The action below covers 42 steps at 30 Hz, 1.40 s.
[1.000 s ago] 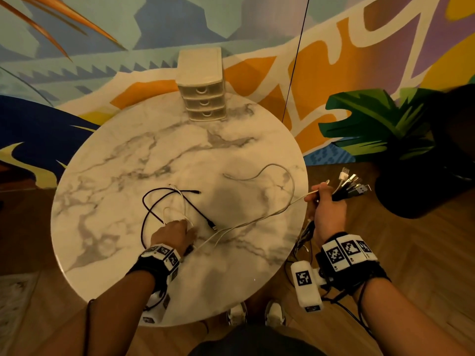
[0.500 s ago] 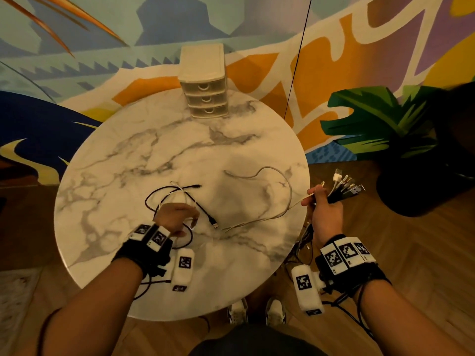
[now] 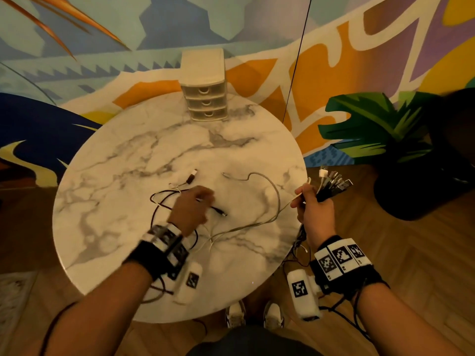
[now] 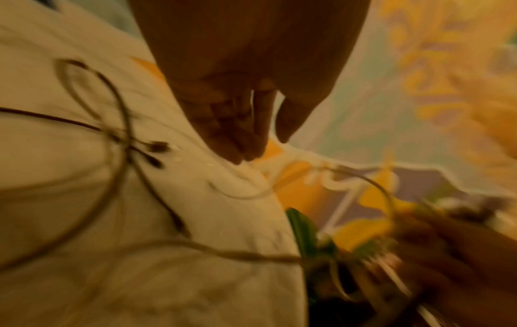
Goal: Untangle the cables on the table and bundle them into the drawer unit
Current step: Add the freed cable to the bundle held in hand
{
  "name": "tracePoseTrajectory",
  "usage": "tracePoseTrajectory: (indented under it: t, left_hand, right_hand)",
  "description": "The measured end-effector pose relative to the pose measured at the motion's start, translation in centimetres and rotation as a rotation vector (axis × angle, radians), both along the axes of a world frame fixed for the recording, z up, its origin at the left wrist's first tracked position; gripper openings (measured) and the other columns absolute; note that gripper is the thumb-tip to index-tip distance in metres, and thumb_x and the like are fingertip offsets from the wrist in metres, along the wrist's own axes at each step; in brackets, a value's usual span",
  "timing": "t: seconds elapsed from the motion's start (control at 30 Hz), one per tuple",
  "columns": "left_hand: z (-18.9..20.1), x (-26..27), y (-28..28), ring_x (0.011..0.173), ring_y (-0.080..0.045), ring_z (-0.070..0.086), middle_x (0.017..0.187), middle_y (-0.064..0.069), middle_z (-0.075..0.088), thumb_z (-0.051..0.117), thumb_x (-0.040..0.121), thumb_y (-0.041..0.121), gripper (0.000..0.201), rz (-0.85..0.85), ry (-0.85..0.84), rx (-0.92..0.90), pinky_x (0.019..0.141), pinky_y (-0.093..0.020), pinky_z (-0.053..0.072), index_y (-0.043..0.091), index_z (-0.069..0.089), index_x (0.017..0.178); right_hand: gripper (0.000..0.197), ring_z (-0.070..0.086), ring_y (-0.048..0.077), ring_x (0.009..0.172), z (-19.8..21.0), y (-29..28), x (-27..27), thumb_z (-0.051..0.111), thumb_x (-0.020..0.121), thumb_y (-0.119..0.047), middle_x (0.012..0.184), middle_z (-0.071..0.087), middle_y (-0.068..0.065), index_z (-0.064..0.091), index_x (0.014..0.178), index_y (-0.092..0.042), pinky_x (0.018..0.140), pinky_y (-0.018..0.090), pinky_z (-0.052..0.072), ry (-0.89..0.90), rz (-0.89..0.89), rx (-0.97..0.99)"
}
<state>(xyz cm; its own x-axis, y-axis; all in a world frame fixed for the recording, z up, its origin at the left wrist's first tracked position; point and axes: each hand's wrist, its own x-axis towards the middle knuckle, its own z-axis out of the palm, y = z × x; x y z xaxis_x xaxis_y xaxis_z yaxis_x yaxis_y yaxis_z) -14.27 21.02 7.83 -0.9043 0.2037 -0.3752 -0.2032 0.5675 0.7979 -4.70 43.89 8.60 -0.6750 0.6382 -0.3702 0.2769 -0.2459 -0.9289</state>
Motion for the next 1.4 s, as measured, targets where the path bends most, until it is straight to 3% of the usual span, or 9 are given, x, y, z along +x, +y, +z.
tracePoseTrajectory:
  t: [0.13, 0.27, 0.47, 0.77, 0.9, 1.03, 1.2, 1.27, 1.4]
  left_hand:
    - [1.8, 4.6, 7.1, 0.064, -0.012, 0.057, 0.112, 0.012, 0.058, 0.067, 0.082, 0.040, 0.055, -0.352, 0.066, 0.104, 0.055, -0.025, 0.050, 0.030, 0.042, 0.130]
    - [0.9, 5.6, 9.2, 0.068, -0.014, 0.061, 0.085, -0.002, 0.068, 0.054, 0.091, 0.035, 0.021, -0.558, 0.068, -0.172, 0.066, -0.036, 0.056, 0.018, 0.062, 0.101]
    - [-2.5, 2.3, 1.0, 0.104, -0.025, 0.057, 0.117, -0.002, 0.062, 0.038, 0.097, 0.034, 0.029, -0.529, 0.286, -0.675, 0.080, -0.032, 0.043, 0.025, 0.057, 0.117]
    - [-4.0, 0.2, -9.9, 0.099, -0.032, 0.058, 0.106, -0.014, 0.063, 0.040, 0.096, 0.038, 0.033, -0.316, 0.241, -1.026, 0.082, -0.038, 0.046, 0.020, 0.055, 0.117]
    - [-2.3, 0.8, -7.5, 0.115, -0.034, 0.048, 0.131, -0.010, 0.050, 0.062, 0.083, 0.045, 0.058, -0.204, 0.343, -0.934, 0.092, -0.044, 0.038, 0.018, 0.047, 0.132]
    - [3.6, 4.5, 1.7, 0.076, -0.007, 0.056, 0.124, 0.003, 0.045, 0.072, 0.078, 0.023, 0.059, -0.256, 0.599, -0.228, 0.073, -0.016, 0.045, 0.022, 0.047, 0.131]
    - [5.0, 8.6, 12.4, 0.059, -0.018, 0.061, 0.110, 0.007, 0.061, 0.059, 0.090, 0.020, 0.042, -0.372, 0.076, 0.205, 0.054, -0.024, 0.052, 0.027, 0.046, 0.130]
    - [3.0, 8.4, 12.9, 0.057, -0.021, 0.061, 0.094, -0.007, 0.067, 0.054, 0.093, 0.020, 0.015, -0.364, -0.023, 0.119, 0.051, -0.030, 0.052, 0.017, 0.060, 0.107]
    - [-0.7, 6.5, 9.2, 0.090, -0.026, 0.062, 0.102, -0.009, 0.065, 0.043, 0.095, 0.026, 0.021, -0.552, 0.185, -0.544, 0.076, -0.034, 0.048, 0.016, 0.061, 0.100]
  right_hand:
    - [0.032, 0.034, 0.008, 0.040, 1.4, -0.9, 0.0, 0.045, 0.099, -0.022, 0.051, 0.053, -0.001, 0.058, 0.071, -0.016, 0.040, 0.018, 0.027, 0.038, 0.091, 0.019]
    - [0.030, 0.034, 0.006, 0.039, 2.6, -0.6, 0.1, 0.044, 0.099, -0.021, 0.051, 0.054, -0.001, 0.057, 0.073, -0.014, 0.039, 0.016, 0.027, 0.085, 0.107, 0.000]
    - [0.031, 0.040, 0.009, 0.044, 3.3, 2.2, -0.1, 0.046, 0.099, -0.029, 0.048, 0.059, -0.005, 0.058, 0.074, -0.015, 0.041, 0.020, 0.028, 0.118, -0.134, -0.050]
    - [0.029, 0.041, 0.008, 0.044, 5.3, 3.1, -2.1, 0.048, 0.098, -0.029, 0.048, 0.059, -0.005, 0.057, 0.074, -0.017, 0.042, 0.021, 0.027, 0.195, -0.211, -0.113]
    - [0.031, 0.036, 0.004, 0.037, 5.1, 2.1, -1.8, 0.046, 0.099, -0.028, 0.049, 0.058, -0.003, 0.057, 0.074, -0.014, 0.039, 0.017, 0.025, 0.210, -0.102, -0.085]
    - [0.032, 0.036, 0.002, 0.037, 4.8, 1.0, -0.6, 0.044, 0.100, -0.028, 0.052, 0.056, -0.001, 0.057, 0.074, -0.013, 0.039, 0.016, 0.026, 0.197, 0.011, -0.042]
    - [0.032, 0.046, 0.008, 0.046, 4.4, 0.4, 1.1, 0.045, 0.099, -0.020, 0.051, 0.056, -0.002, 0.058, 0.072, -0.012, 0.050, 0.021, 0.041, 0.213, 0.155, -0.029]
    - [0.032, 0.044, 0.009, 0.045, 4.2, 1.4, 1.8, 0.044, 0.100, -0.021, 0.050, 0.056, -0.003, 0.057, 0.073, -0.012, 0.047, 0.019, 0.037, 0.195, 0.134, 0.023]
    - [0.030, 0.048, 0.007, 0.047, 3.7, 4.8, 2.8, 0.045, 0.099, -0.028, 0.049, 0.059, -0.005, 0.059, 0.075, -0.015, 0.046, 0.017, 0.035, 0.169, -0.074, 0.002]
